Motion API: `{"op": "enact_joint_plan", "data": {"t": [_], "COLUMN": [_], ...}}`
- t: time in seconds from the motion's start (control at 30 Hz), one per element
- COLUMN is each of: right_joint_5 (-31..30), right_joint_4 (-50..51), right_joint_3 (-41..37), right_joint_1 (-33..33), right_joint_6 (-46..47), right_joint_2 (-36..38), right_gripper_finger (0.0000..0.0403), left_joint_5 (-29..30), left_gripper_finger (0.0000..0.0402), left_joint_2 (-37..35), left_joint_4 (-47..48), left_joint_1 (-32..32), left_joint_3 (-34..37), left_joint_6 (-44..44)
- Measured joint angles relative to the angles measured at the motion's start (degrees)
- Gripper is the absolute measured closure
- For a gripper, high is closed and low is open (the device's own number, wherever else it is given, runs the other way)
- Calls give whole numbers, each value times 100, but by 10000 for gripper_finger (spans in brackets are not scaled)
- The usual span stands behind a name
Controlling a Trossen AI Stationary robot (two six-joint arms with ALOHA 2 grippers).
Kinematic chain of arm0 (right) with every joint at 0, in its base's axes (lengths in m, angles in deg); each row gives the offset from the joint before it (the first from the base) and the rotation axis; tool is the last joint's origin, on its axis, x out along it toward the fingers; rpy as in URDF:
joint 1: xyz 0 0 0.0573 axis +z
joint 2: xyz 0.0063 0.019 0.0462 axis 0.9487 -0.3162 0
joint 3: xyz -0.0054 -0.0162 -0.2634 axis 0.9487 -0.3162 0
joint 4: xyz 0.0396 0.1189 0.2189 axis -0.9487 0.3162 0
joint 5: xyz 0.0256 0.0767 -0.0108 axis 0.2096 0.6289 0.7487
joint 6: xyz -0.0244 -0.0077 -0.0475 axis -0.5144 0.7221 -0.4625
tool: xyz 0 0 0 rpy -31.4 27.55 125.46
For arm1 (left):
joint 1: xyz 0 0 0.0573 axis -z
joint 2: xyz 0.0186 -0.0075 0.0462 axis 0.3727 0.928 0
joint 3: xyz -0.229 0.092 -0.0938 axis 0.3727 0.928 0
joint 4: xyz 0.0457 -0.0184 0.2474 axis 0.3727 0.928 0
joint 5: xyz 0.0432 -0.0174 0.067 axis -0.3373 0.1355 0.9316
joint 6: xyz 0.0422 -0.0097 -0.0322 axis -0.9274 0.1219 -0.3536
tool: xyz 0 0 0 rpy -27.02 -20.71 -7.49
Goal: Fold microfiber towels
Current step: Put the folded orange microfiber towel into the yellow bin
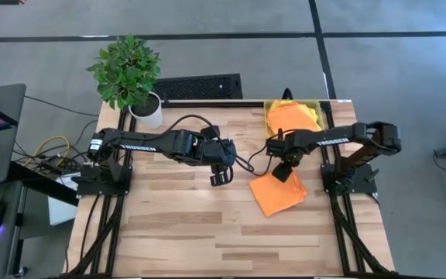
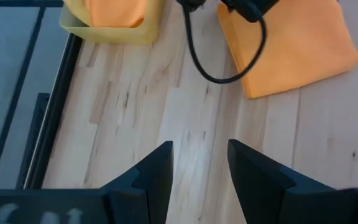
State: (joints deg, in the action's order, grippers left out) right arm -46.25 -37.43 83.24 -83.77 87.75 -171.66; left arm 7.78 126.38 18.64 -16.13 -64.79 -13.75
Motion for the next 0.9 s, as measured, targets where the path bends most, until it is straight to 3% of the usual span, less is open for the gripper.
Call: {"op": "enact_joint_plan", "data": {"t": [0.43, 0.53, 0.7, 0.9], "right_joint_5": [575, 555, 468, 254], "right_joint_4": [-692, -689, -745, -549], "right_joint_3": [-427, -429, -430, -234], "right_joint_1": [-420, -422, -408, -561], "right_joint_6": [-47, -48, -279, -406], "right_joint_2": [-5, -5, 28, 198], "right_gripper_finger": [207, 251, 379, 392], "left_joint_5": [-4, -2, -2, 0], "left_gripper_finger": [255, 255, 255, 255], "left_joint_2": [0, -2, -2, -2], "left_joint_4": [-2, -2, -2, -4], "left_joint_1": [-1, -1, 1, -1], "left_joint_3": [0, 0, 0, 0], "left_joint_6": [7, 9, 11, -7]}}
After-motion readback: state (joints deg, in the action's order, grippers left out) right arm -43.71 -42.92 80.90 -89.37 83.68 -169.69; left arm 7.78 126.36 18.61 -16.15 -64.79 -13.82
